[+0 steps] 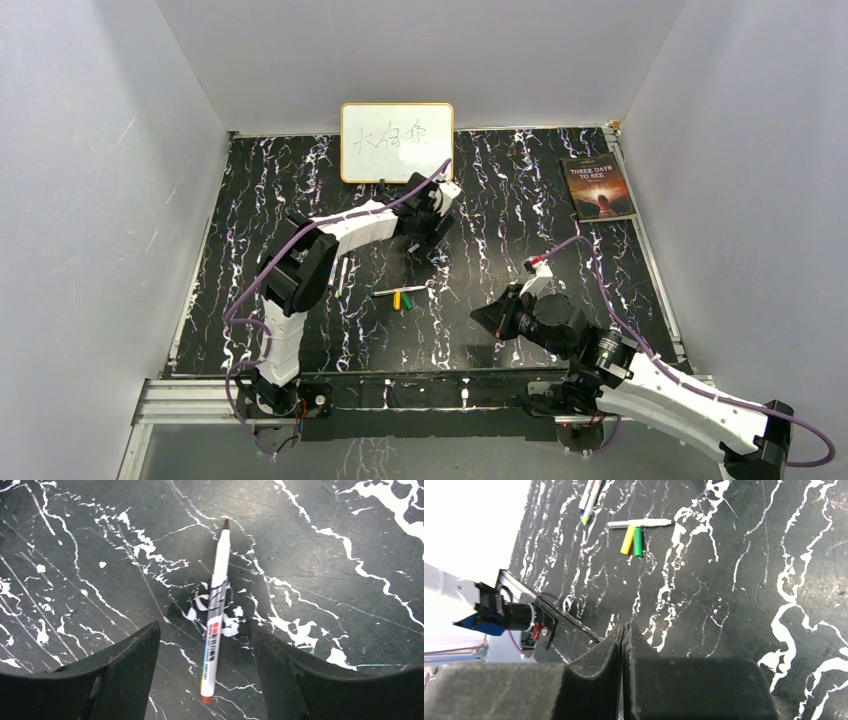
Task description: Insert the pens into the pen caps
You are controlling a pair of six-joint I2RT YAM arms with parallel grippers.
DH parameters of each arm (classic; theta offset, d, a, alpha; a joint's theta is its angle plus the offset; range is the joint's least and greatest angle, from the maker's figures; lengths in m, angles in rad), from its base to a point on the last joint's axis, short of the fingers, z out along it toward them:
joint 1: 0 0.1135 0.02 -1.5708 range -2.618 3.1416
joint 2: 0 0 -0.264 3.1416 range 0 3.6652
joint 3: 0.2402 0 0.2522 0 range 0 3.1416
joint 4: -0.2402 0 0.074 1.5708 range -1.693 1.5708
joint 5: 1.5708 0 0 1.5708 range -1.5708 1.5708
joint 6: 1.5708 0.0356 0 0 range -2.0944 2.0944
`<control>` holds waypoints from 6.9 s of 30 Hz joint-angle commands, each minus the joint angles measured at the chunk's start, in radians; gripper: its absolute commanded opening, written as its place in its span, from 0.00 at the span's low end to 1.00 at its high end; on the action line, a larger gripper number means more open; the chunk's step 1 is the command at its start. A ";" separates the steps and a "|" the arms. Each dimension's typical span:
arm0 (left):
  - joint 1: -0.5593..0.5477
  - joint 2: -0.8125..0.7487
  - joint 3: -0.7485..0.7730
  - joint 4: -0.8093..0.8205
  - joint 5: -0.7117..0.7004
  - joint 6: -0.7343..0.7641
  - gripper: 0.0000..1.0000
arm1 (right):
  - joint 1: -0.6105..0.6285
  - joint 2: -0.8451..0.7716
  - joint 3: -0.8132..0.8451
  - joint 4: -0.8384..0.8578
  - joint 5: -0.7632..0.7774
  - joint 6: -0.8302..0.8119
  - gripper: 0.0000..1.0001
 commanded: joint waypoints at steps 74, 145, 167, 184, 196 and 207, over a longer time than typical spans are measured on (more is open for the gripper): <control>-0.036 -0.812 -0.639 0.480 0.368 -0.399 0.00 | -0.245 0.667 0.544 0.267 -0.078 -0.091 0.40; 0.251 -1.126 -0.816 0.145 0.252 -0.421 0.00 | 0.097 0.957 0.511 0.119 0.062 -0.358 0.39; 0.262 -1.160 -0.787 0.077 0.253 -0.363 0.00 | 0.100 1.254 0.686 0.125 0.066 -0.441 0.39; 0.264 -1.162 -0.787 0.069 0.263 -0.357 0.00 | 0.099 1.359 0.753 0.103 0.120 -0.466 0.38; 0.264 -1.153 -0.788 0.076 0.276 -0.356 0.00 | 0.093 1.391 0.778 0.099 0.122 -0.473 0.29; 0.264 -1.151 -0.794 0.094 0.299 -0.365 0.00 | 0.095 1.321 0.728 0.094 0.130 -0.444 0.00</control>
